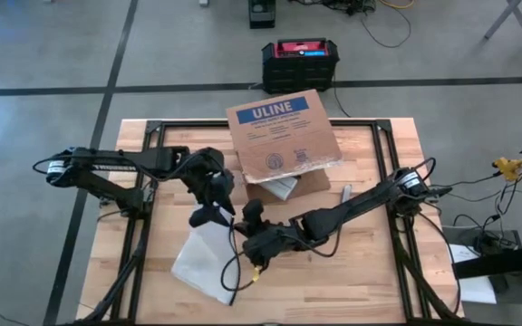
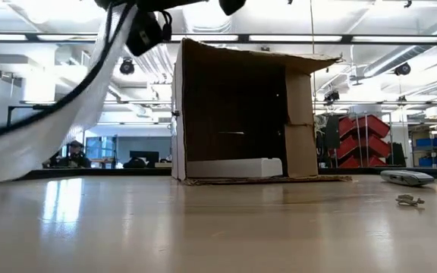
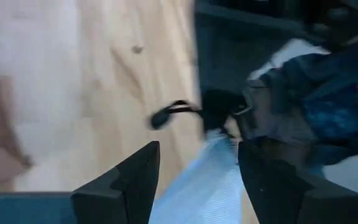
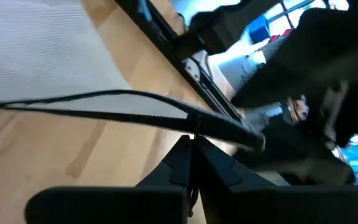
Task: Unpack boxes
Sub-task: Close the white zip bag, then open the white zip bag
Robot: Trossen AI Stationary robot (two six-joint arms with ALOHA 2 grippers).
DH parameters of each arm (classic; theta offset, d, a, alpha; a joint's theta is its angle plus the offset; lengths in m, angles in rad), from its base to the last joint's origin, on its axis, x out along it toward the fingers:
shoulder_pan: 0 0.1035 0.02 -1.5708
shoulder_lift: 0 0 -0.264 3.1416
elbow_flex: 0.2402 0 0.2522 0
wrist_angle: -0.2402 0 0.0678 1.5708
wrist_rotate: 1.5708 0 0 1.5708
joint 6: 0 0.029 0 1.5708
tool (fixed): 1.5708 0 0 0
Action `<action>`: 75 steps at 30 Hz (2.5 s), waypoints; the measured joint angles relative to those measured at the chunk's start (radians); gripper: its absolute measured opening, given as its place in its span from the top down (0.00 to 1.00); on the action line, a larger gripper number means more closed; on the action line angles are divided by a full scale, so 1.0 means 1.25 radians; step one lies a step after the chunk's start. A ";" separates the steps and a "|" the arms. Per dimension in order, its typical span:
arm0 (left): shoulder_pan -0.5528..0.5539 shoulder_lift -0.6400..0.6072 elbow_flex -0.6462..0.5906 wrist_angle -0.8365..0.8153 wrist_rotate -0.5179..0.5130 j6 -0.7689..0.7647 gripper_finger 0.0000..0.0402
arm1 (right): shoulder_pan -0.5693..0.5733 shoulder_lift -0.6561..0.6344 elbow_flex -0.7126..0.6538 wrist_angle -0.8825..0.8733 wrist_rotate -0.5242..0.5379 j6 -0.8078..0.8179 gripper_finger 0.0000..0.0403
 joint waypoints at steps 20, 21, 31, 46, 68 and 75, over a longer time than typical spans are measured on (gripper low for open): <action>-0.004 -0.016 0.022 -0.062 -0.021 0.000 0.92 | -0.025 -0.012 0.029 -0.018 0.056 0.015 1.00; -0.004 -0.019 0.022 -0.063 -0.024 0.000 0.96 | -0.025 -0.012 0.029 -0.018 0.056 0.015 1.00; -0.007 -0.098 0.022 -0.102 -0.125 -0.004 1.00 | -0.010 -0.014 0.029 -0.080 0.057 0.093 1.00; -0.007 -0.229 0.022 -0.254 -0.273 -0.058 1.00 | 0.064 -0.120 0.028 -0.494 0.053 0.450 1.00; -0.085 -0.308 -0.179 -0.111 -0.348 -0.227 1.00 | 0.234 -0.333 0.024 -1.013 -0.032 1.068 1.00; -0.145 -0.304 -0.281 0.176 -0.382 -0.252 1.00 | 0.206 -0.287 0.023 -0.904 0.046 0.891 1.00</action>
